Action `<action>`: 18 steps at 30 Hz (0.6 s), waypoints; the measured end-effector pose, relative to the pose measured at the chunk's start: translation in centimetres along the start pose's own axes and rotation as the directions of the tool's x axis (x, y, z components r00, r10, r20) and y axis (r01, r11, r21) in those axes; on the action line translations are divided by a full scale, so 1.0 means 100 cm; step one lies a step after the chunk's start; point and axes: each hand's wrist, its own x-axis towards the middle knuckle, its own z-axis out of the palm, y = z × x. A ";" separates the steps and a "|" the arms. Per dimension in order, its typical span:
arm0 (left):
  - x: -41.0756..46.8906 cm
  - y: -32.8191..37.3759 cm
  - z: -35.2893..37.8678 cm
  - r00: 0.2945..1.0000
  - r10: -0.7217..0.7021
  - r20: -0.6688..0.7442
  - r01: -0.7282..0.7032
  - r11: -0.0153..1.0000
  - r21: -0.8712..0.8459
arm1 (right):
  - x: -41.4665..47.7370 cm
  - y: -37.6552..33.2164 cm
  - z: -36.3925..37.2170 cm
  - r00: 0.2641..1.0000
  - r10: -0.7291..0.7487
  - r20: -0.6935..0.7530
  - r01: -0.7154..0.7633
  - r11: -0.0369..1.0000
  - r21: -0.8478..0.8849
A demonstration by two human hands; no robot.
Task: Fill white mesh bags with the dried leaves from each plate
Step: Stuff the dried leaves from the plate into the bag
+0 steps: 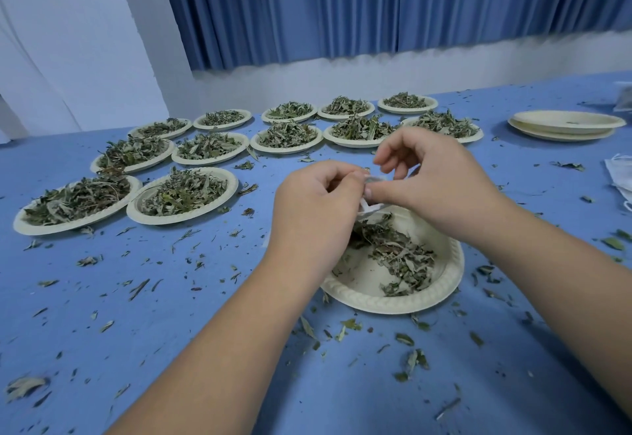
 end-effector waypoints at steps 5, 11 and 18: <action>-0.001 0.003 -0.001 0.999 0.001 0.052 -0.002 1.000 0.004 | 0.003 0.006 0.000 0.957 0.184 0.223 -0.221 0.963 0.156; -0.004 0.001 0.005 0.997 0.032 0.065 -0.037 0.996 0.085 | 0.002 0.005 0.012 0.958 0.210 0.195 -0.214 0.977 0.003; 0.002 -0.001 -0.005 0.999 0.024 -0.023 -0.023 0.998 0.052 | -0.001 0.004 -0.007 0.946 0.145 0.289 -0.180 0.979 0.096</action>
